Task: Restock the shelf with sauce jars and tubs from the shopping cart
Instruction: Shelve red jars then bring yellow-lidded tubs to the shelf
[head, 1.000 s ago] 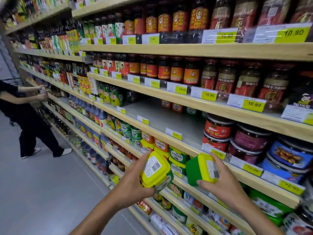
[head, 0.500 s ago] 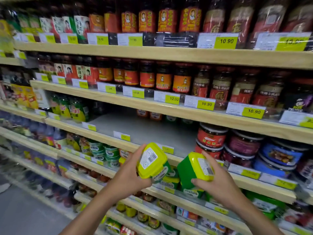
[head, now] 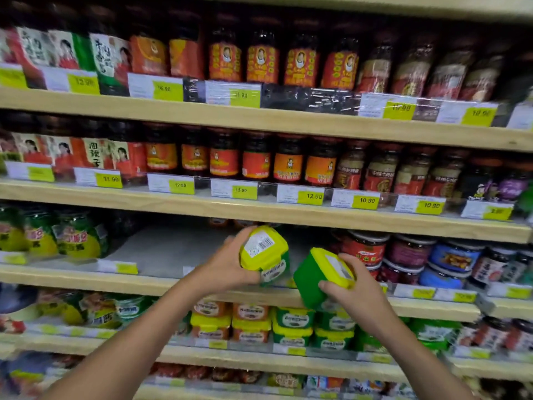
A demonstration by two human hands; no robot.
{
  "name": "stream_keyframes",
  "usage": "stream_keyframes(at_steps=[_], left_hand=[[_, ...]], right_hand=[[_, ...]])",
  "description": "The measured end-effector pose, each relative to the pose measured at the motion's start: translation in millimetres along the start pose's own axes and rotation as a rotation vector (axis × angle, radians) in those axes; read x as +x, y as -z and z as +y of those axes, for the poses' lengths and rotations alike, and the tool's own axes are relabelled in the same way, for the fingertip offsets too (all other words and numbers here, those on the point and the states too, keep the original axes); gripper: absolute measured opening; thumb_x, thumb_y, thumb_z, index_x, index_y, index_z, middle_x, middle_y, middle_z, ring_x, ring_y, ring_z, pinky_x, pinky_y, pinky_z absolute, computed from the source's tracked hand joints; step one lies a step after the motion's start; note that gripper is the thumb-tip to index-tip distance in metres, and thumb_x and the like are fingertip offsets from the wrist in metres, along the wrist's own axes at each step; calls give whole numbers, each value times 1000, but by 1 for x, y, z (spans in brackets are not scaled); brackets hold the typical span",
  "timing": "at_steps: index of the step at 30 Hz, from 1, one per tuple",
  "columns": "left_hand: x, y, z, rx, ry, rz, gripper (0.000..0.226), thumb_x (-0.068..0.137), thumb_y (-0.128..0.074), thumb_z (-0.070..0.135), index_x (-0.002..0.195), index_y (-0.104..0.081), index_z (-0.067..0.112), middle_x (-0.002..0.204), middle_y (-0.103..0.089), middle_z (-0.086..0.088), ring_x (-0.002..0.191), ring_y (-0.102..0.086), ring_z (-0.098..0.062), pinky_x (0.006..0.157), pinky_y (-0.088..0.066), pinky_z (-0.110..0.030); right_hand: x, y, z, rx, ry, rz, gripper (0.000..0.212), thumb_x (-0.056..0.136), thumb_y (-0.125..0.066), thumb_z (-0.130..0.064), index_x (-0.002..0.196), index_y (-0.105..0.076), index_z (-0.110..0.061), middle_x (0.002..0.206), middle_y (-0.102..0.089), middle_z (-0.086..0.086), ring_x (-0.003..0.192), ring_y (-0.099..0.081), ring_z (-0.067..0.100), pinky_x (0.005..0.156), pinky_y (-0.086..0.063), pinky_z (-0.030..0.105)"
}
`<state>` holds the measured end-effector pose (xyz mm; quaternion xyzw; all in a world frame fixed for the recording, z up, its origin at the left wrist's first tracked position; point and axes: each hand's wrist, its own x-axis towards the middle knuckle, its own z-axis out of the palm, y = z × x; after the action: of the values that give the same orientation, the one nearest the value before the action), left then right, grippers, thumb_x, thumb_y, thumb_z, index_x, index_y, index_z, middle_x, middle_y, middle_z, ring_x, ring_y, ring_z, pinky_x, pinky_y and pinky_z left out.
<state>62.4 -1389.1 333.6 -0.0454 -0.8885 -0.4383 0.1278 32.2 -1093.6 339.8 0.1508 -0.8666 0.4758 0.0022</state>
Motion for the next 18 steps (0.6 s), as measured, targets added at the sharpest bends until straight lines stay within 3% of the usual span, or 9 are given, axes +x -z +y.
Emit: stream_keyframes(at_steps=[3, 7, 9, 12, 16, 18], left_hand=[[23, 10, -1, 41, 1, -10, 87, 57, -89, 29, 136, -51, 31, 122, -66, 6, 108, -67, -12, 91, -58, -35], [42, 17, -12, 123, 50, -49, 74, 64, -88, 22, 125, -51, 41, 111, -63, 19, 99, -63, -5, 79, -49, -14], [50, 18, -19, 132, 79, -75, 71, 69, -87, 19, 127, -51, 39, 112, -64, 15, 100, -63, -9, 81, -48, -16], [61, 19, -23, 109, 131, -121, 69, 71, -85, 15, 130, -51, 31, 116, -64, 7, 106, -62, -15, 89, -49, -23], [74, 17, -30, 158, 174, -221, 84, 55, -81, 34, 134, -51, 29, 124, -64, 2, 114, -62, -17, 106, -49, -39], [78, 12, -34, 199, 174, -250, 88, 60, -84, 29, 140, -48, 29, 131, -62, 2, 118, -60, -17, 108, -47, -38]], right_hand=[[13, -5, -15, -67, 9, 67, 83, 80, -79, -44, 149, -36, -28, 146, -50, 1, 124, -54, 21, 84, -46, 34], [37, -15, -28, -184, 12, 84, 91, 80, -75, -51, 154, -33, -20, 151, -46, 3, 132, -49, 25, 95, -45, 37], [50, -21, -30, -251, -2, 62, 91, 81, -72, -55, 152, -34, -15, 152, -45, 7, 135, -47, 28, 101, -45, 41], [67, -29, -32, -336, -9, 43, 81, 80, -69, -58, 143, -44, -14, 144, -52, 9, 128, -51, 29, 97, -47, 42], [85, -38, -30, -455, 3, 27, 73, 79, -66, -59, 137, -48, -18, 130, -55, 11, 119, -54, 31, 90, -50, 39], [94, -44, -28, -508, -21, 19, 80, 74, -61, -66, 138, -46, -21, 131, -53, 11, 117, -55, 33, 91, -51, 41]])
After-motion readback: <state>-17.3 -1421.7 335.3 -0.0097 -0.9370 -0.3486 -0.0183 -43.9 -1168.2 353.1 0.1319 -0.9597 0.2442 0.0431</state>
